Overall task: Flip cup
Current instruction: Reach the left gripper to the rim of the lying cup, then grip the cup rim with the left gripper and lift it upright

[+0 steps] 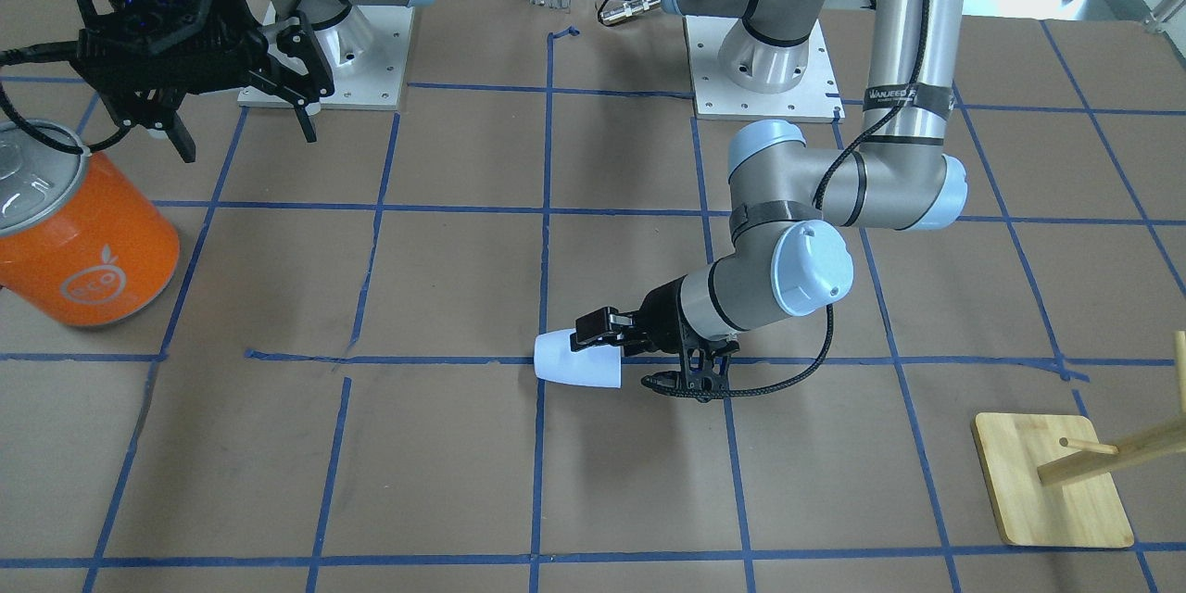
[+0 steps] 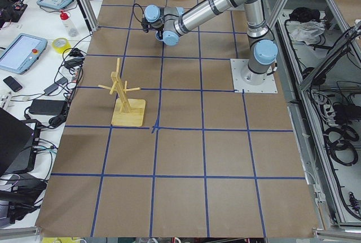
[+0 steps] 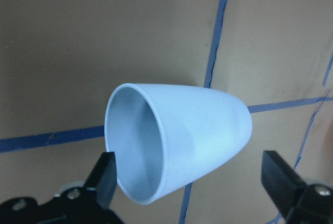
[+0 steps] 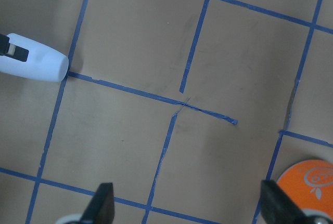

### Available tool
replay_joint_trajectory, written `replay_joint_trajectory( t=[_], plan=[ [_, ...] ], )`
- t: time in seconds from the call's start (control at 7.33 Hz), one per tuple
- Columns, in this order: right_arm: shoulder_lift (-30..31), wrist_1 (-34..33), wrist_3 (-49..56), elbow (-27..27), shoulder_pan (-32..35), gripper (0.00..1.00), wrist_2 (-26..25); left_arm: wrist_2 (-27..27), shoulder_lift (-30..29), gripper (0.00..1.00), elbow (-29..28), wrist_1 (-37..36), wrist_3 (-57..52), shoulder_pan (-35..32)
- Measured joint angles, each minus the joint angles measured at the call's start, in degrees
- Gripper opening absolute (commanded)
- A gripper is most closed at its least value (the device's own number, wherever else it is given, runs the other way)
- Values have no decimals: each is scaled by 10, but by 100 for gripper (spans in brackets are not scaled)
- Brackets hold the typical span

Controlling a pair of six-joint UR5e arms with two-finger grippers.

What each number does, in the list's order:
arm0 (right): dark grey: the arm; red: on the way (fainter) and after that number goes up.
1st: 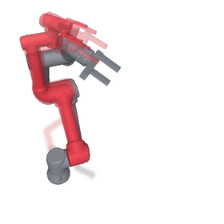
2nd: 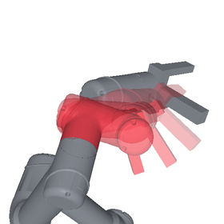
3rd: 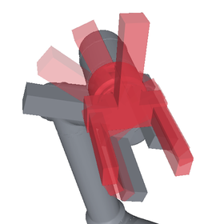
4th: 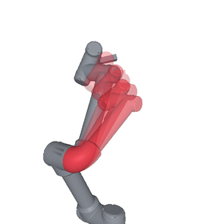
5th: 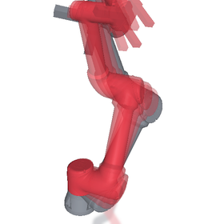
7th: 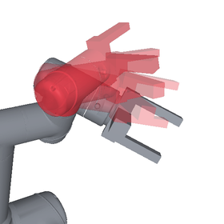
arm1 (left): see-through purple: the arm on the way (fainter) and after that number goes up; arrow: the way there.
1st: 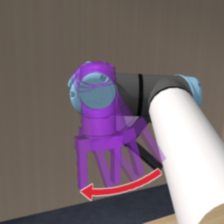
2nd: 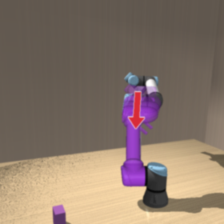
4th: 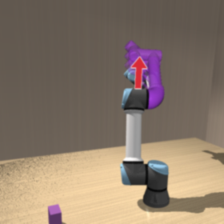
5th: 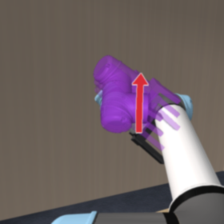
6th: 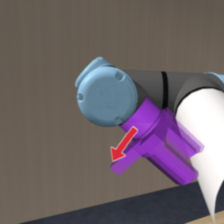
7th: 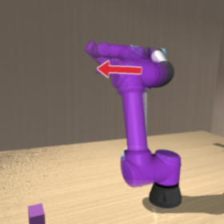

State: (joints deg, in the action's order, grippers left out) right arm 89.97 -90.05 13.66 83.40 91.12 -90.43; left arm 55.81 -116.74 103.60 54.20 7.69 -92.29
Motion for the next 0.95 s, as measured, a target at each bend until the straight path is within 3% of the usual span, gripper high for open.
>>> replay_joint_trajectory(
  t=[0.55,0.95],
  plan=[
    [3,-18,-58,2,-3,100,-2,-15,-5,0,-15,-1,7,-1],
    [3,-18,-61,7,-3,100,-1,23,9,0,-69,12,46,-2]
  ],
)
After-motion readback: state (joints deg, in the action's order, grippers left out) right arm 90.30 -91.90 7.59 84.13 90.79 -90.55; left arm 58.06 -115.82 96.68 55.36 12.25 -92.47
